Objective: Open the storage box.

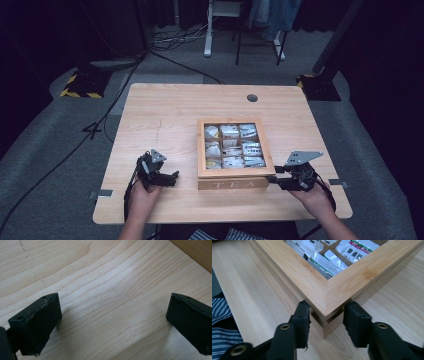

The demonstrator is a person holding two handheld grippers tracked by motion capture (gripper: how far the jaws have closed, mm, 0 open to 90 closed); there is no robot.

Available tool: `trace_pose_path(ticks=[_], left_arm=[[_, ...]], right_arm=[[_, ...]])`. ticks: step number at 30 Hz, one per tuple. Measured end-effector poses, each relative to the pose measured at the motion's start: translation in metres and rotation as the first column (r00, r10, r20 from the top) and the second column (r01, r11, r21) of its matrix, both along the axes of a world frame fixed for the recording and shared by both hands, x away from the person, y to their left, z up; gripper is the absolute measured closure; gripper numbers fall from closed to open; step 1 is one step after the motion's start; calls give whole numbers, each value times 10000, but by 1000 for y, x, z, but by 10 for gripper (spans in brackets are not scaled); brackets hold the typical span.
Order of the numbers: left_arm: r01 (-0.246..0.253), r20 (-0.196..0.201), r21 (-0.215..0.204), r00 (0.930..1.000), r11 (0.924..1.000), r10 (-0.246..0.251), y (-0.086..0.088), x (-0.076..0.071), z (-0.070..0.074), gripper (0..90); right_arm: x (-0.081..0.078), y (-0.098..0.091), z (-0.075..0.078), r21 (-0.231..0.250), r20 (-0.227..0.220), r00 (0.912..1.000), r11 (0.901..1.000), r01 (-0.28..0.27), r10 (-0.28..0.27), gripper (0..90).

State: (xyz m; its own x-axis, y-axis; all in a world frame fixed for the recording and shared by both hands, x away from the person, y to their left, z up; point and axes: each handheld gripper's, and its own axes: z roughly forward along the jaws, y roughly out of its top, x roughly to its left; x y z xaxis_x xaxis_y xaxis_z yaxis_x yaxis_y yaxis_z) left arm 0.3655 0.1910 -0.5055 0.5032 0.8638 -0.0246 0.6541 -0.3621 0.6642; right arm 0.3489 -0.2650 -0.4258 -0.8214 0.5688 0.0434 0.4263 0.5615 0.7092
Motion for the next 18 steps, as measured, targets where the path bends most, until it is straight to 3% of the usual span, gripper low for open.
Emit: trace_pose_path(ticks=[8, 18], left_arm=[[-32, -3, -46, 10000, 10000, 32, 0, 0, 0, 6], [-26, -7, -30, 10000, 10000, 26, 0, 0, 0, 6]], right_arm=[[-3, -5, 9, 350, 121, 9999, 9993, 92, -96, 710], [-3, -8, 16, 735, 99, 9998, 9971, 185, -193, 746]])
